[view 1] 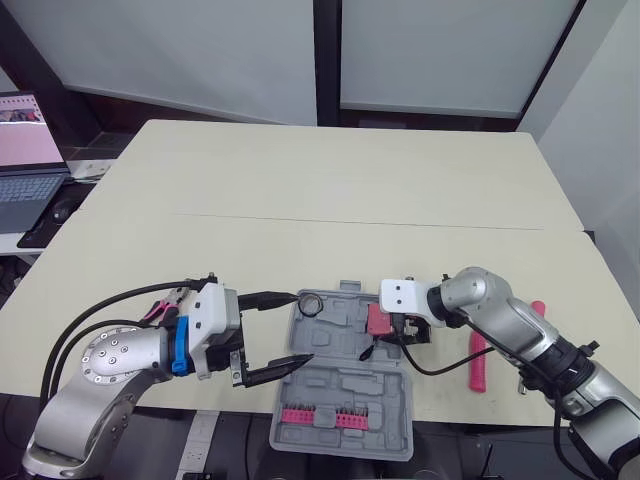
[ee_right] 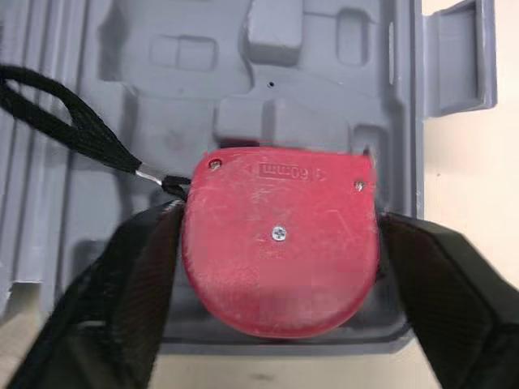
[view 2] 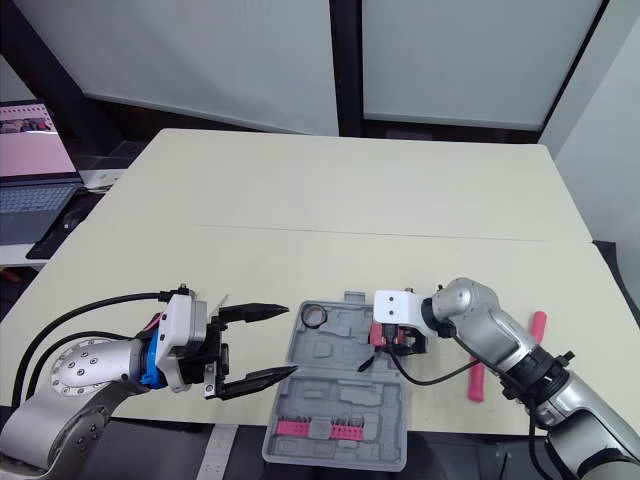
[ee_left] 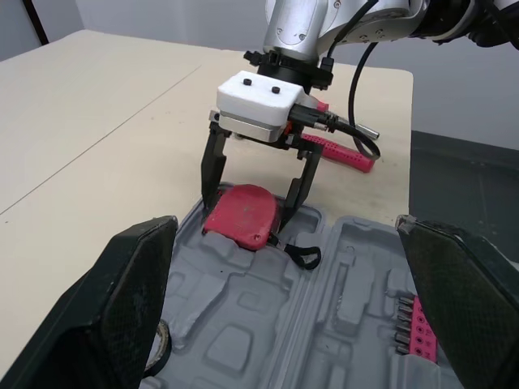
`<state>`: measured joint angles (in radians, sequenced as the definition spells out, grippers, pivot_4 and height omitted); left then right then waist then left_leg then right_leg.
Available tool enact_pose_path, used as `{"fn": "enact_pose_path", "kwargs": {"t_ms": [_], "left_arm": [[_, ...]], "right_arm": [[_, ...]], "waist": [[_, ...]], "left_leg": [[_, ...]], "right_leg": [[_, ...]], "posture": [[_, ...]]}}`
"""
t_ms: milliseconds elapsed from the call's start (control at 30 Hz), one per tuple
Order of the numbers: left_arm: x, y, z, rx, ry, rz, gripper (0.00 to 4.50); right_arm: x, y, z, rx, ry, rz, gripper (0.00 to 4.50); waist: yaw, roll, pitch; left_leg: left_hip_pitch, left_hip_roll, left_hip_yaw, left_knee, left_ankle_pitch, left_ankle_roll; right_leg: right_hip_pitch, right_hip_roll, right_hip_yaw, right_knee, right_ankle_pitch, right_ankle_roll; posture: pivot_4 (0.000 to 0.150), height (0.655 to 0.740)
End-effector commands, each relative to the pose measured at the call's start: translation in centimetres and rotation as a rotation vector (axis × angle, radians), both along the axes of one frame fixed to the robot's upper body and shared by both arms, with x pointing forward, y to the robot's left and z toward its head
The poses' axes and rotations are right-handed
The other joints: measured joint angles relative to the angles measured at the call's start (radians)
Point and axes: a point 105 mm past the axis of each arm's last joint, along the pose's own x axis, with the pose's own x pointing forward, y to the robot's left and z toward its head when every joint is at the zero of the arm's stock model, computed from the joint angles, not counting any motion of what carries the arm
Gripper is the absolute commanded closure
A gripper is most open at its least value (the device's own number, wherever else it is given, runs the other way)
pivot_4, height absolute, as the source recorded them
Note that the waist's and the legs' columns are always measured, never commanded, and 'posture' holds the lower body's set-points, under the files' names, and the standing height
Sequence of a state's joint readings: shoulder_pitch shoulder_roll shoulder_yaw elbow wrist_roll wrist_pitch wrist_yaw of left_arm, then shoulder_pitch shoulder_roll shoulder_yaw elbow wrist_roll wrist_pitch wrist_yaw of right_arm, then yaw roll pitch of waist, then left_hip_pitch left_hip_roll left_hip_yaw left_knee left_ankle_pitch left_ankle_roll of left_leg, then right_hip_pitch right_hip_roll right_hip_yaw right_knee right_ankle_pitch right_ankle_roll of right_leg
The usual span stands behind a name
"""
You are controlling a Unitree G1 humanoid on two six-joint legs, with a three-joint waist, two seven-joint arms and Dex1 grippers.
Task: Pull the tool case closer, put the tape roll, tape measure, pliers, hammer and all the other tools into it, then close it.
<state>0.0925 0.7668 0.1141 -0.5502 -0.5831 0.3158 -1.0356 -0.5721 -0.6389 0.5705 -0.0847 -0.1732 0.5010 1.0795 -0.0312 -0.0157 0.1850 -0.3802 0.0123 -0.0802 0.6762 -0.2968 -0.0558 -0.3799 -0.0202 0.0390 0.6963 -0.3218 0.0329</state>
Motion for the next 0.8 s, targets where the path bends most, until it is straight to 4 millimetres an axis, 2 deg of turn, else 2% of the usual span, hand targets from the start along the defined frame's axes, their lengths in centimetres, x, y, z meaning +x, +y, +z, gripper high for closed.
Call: {"fn": "enact_pose_path", "kwargs": {"t_ms": [33, 300, 467, 567, 667, 800], "left_arm": [[-0.5, -0.4, 0.5, 0.006, -0.024, -0.024, 0.00], [0.1, -0.3, 0.5, 0.010, -0.031, -0.023, 0.00], [0.2, -0.2, 0.5, 0.011, -0.034, -0.031, 0.00], [0.3, -0.3, 0.6, 0.011, -0.038, -0.037, 0.00], [0.3, -0.3, 0.6, 0.011, -0.039, -0.044, 0.00], [0.1, -0.3, 0.5, 0.016, -0.033, -0.054, 0.00]], "right_arm": [[0.5, 0.6, 2.0, 0.031, -0.072, 0.033, 0.02], [0.6, 0.1, 5.6, 0.099, -0.148, 0.069, 0.02], [-0.4, 0.5, 6.8, 0.209, -0.127, 0.090, 0.02], [-1.0, 0.5, 6.8, 0.282, -0.122, 0.087, 0.02], [-1.6, 0.3, 5.9, 0.334, -0.122, 0.079, 0.57], [-2.1, 0.1, 4.5, 0.361, -0.116, 0.049, 1.92]], "waist": [[0.000, 0.000, 0.000], [0.001, 0.000, 0.000], [0.000, 0.000, 0.000], [0.002, 0.000, 0.000], [0.002, 0.000, 0.000], [0.001, 0.000, 0.000]], "left_leg": [[0.000, 0.000, 0.000, 0.000, 0.000, 0.000], [0.000, 0.000, 0.000, 0.000, 0.000, 0.000], [0.000, 0.000, 0.000, 0.000, 0.000, 0.000], [-0.001, 0.000, 0.000, 0.000, 0.000, 0.000], [-0.001, 0.000, 0.000, 0.000, 0.000, 0.000], [0.000, 0.000, 0.000, 0.000, 0.000, 0.000]], "right_leg": [[0.000, 0.000, 0.000, 0.000, 0.000, 0.000], [0.000, 0.000, 0.000, 0.000, 0.000, 0.000], [0.000, 0.000, 0.000, 0.000, 0.000, 0.000], [0.000, 0.000, 0.000, 0.000, 0.000, 0.000], [0.000, 0.000, 0.000, 0.000, 0.000, 0.000], [0.000, 0.000, 0.001, 0.000, 0.000, 0.000]], "posture": [[0.150, 0.7400], [0.150, 0.7400], [0.150, 0.7400], [0.150, 0.7400], [0.150, 0.7400], [0.150, 0.7400]]}}
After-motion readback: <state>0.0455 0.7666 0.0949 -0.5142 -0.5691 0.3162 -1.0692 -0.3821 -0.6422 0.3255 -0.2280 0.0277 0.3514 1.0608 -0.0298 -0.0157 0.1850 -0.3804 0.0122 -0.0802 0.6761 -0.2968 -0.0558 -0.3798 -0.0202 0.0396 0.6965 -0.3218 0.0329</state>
